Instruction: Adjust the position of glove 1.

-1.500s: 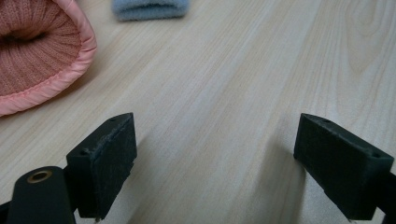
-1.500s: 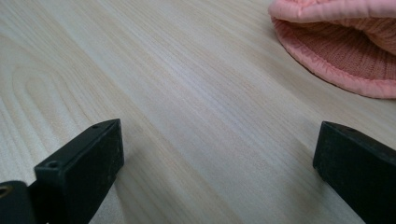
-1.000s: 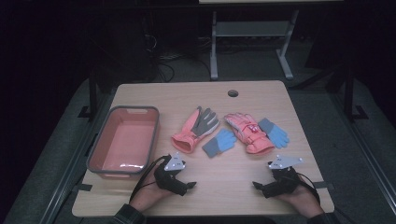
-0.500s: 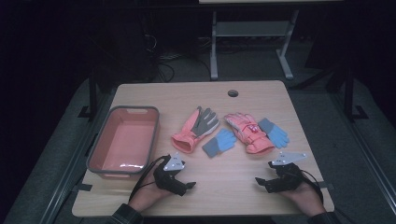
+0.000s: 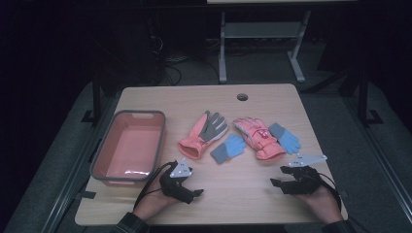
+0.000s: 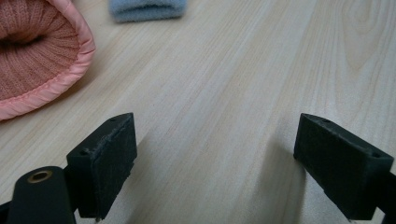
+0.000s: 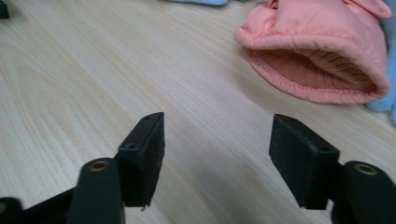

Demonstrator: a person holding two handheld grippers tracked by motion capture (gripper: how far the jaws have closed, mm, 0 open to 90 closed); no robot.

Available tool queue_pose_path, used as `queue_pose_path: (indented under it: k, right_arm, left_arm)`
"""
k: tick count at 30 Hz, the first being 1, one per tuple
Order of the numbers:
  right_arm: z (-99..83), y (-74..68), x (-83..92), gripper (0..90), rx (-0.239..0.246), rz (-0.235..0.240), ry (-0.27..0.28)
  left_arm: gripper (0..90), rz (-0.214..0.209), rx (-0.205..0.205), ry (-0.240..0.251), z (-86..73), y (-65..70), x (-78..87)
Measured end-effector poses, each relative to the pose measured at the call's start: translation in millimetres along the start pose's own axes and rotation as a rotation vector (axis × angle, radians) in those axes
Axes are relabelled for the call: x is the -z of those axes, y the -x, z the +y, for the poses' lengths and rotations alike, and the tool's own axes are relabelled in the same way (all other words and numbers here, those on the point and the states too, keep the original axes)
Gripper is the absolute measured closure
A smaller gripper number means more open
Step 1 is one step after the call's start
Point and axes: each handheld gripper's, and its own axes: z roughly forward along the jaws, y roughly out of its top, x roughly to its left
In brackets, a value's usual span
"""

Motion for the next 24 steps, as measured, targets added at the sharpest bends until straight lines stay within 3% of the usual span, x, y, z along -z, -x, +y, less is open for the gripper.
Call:
queue_pose_path:
  k: [16, 24]
  right_arm:
    - [18.3, 20.0, 10.4, 52.6, -0.035, -0.040, 0.036]
    - [27.3, 37.8, 16.1, 60.8, -0.068, -0.081, 0.075]
  left_arm:
    - [12.4, 0.003, -0.001, -0.001, 0.8, 0.2, -0.8]
    - [12.4, 0.002, 0.008, -0.006, 1.4, 0.9, -1.1]
